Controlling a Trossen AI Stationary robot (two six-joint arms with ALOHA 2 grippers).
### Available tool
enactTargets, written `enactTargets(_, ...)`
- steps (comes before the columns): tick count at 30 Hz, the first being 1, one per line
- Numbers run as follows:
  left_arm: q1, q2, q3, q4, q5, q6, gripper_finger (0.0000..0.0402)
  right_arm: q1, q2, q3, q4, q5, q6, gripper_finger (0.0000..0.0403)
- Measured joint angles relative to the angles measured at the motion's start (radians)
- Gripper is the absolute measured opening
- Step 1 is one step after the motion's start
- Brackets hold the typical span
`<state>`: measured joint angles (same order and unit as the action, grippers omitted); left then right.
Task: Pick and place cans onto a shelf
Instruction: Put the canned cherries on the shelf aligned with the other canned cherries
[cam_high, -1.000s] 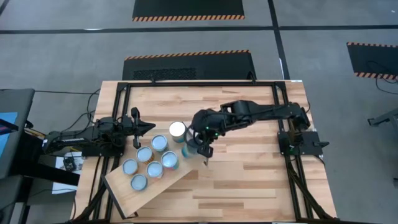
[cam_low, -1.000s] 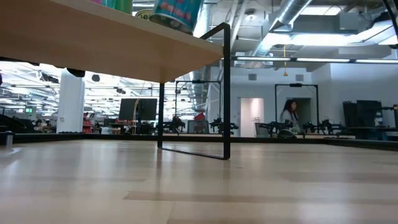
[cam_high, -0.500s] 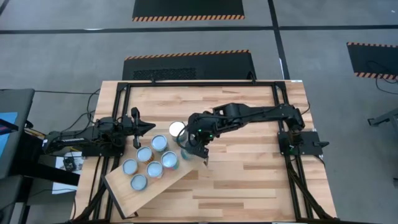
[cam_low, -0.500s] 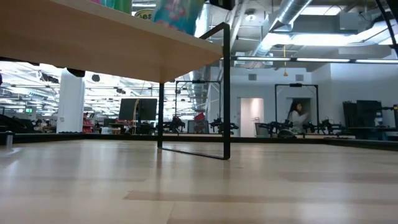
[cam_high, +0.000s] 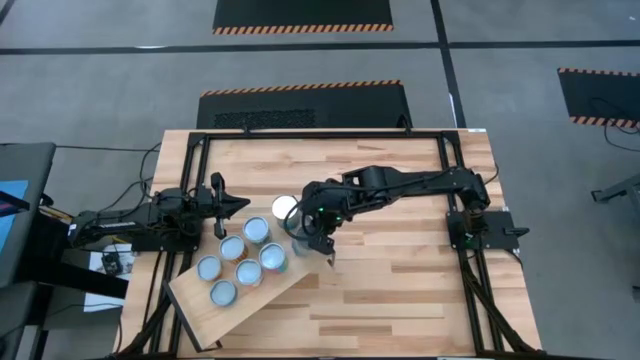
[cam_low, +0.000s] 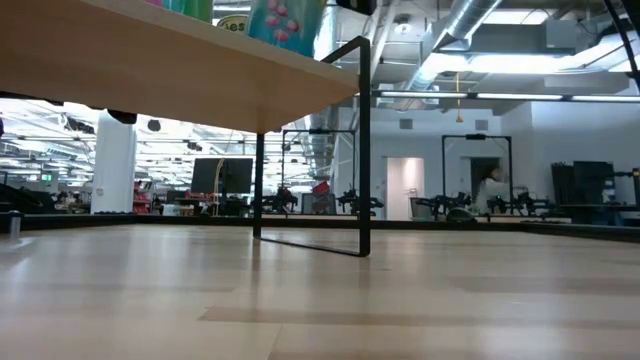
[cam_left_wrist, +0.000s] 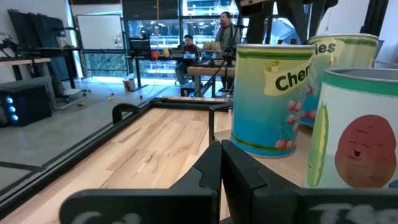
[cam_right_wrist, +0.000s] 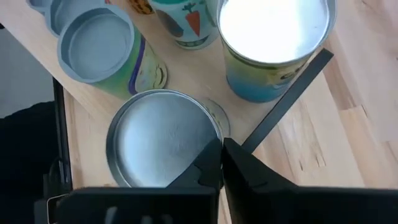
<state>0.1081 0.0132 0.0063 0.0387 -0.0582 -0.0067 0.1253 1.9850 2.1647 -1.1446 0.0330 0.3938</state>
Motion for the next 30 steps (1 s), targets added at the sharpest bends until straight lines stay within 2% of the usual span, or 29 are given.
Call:
enactTargets(8, 0.000, 0.000, 0.000, 0.000, 0.000, 0.000, 0.0000, 0.000, 0.000, 0.000, 0.035, 0.006, -0.001, 0.0073)
enactTargets(14, 0.000, 0.000, 0.000, 0.000, 0.000, -0.002, 0.0000, 0.009, -0.018, 0.000, 0.036, 0.074, -0.079, 0.0086)
enactTargets(17, 0.000, 0.000, 0.000, 0.000, 0.000, -0.010, 0.0000, 0.044, -0.059, 0.000, 0.009, 0.125, -0.176, 0.0067)
enactTargets(21, 0.000, 0.000, 0.000, 0.000, 0.000, -0.012, 0.0000, 0.107, -0.079, -0.008, -0.022, 0.125, -0.256, 0.0013)
enactTargets(25, 0.000, 0.000, 0.000, 0.000, 0.000, -0.012, 0.0000, 0.158, -0.079, -0.070, -0.021, 0.060, -0.272, 0.0015)
enactTargets(30, 0.000, 0.000, 0.000, 0.000, 0.000, -0.012, 0.0000, 0.200, -0.064, -0.167, 0.033, 0.042, -0.275, 0.0006)
